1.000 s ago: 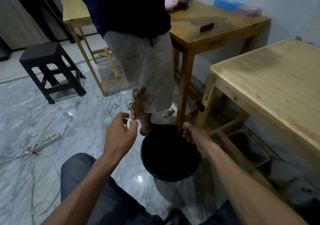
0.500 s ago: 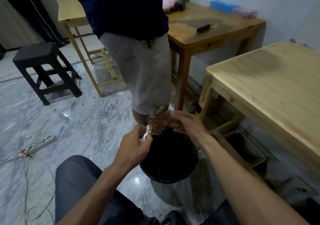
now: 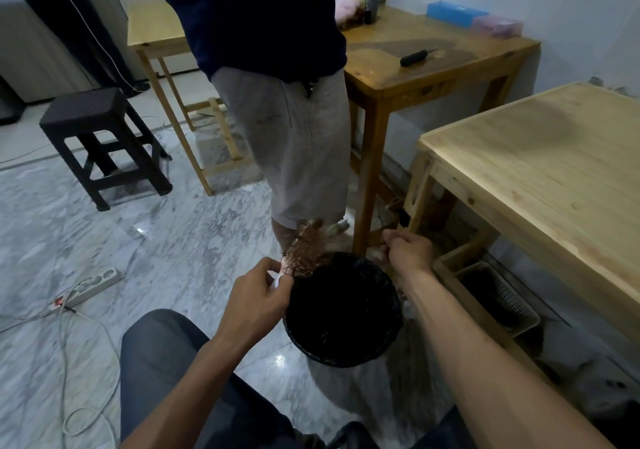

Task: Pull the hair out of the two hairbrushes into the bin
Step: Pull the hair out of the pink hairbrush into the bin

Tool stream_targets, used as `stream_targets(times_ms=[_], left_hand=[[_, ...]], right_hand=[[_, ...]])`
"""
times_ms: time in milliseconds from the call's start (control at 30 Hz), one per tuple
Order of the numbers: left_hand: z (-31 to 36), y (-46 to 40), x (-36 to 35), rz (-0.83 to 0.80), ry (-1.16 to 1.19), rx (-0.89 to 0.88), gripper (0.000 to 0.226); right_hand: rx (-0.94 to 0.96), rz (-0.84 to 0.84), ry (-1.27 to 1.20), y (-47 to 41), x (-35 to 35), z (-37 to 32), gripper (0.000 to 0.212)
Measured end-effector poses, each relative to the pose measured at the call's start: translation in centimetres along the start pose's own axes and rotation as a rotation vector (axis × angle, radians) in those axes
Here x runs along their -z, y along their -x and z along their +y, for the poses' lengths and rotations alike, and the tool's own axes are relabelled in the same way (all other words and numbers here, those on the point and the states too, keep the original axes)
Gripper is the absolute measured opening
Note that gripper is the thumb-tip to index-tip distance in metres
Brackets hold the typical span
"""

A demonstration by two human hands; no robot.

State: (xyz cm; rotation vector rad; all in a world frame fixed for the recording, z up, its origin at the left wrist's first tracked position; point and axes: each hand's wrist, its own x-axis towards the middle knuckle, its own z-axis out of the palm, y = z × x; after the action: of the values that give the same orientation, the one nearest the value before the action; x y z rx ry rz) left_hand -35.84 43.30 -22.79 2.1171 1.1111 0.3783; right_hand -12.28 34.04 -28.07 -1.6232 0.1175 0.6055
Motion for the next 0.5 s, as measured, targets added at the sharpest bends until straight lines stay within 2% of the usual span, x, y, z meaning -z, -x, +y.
stream_targets(times_ms=[233,400,467,500], left_hand=[[-1.4,-0.6,0.9,0.061,0.133,0.068,0.025],[-1.6,-1.0,1.7,0.220,0.359,0.182,0.022],[-1.9,-1.2,2.2,0.238,0.352,0.172,0.022],[-1.8,-1.1,2.3,0.229,0.325,0.155,0.020]], right_hand=[[0.006,0.142,0.140,-1.9,1.7,1.3,0.026],[-0.111,0.289,0.275,-2.7,3.7,2.6,0.028],[-0.093,0.211,0.268,-3.2,4.2,3.7,0.020],[-0.091,0.113,0.249,-2.9,4.2,4.0,0.016]])
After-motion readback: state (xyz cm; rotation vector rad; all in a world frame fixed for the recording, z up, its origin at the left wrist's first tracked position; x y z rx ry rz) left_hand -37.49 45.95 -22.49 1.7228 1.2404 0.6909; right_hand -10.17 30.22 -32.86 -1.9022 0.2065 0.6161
